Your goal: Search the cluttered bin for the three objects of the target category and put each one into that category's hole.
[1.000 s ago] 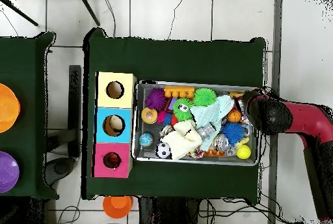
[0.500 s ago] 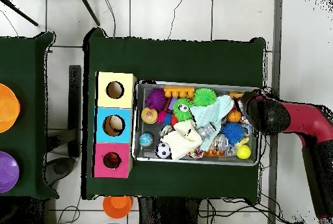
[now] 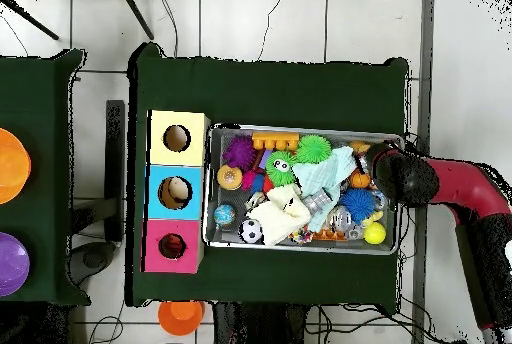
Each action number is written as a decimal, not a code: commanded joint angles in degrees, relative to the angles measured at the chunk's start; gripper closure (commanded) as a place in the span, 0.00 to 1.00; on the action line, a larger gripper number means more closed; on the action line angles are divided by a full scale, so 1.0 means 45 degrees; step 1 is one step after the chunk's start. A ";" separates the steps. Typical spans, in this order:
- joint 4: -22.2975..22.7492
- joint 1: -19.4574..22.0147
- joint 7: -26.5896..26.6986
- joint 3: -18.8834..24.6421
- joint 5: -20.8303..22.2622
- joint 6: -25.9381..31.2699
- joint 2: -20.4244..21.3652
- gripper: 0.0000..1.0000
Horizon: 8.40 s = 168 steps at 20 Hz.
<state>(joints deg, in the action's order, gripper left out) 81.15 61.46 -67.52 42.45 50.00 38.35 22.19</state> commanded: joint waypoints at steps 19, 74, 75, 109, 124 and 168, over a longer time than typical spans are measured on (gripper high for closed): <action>-0.0976 -0.1028 0.2704 -0.1590 0.1182 0.0893 -0.0608 0.00; 0.4080 -0.0640 0.0513 -0.0701 -0.1618 -0.1152 0.4248 1.00; 0.4182 -0.0633 0.0214 -0.0680 -0.1652 -0.1518 0.4292 1.00; 0.5818 -0.0884 -0.0014 -0.0149 -0.5270 -0.0901 0.5812 1.00; 0.5924 -0.1979 -0.1007 -0.0527 -0.6577 -0.0296 0.5841 1.00; 0.8634 -0.7010 -0.3428 -0.3309 -1.0393 -0.0905 0.6013 1.00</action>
<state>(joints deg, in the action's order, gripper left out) 116.40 31.58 -67.72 30.97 7.49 31.78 52.51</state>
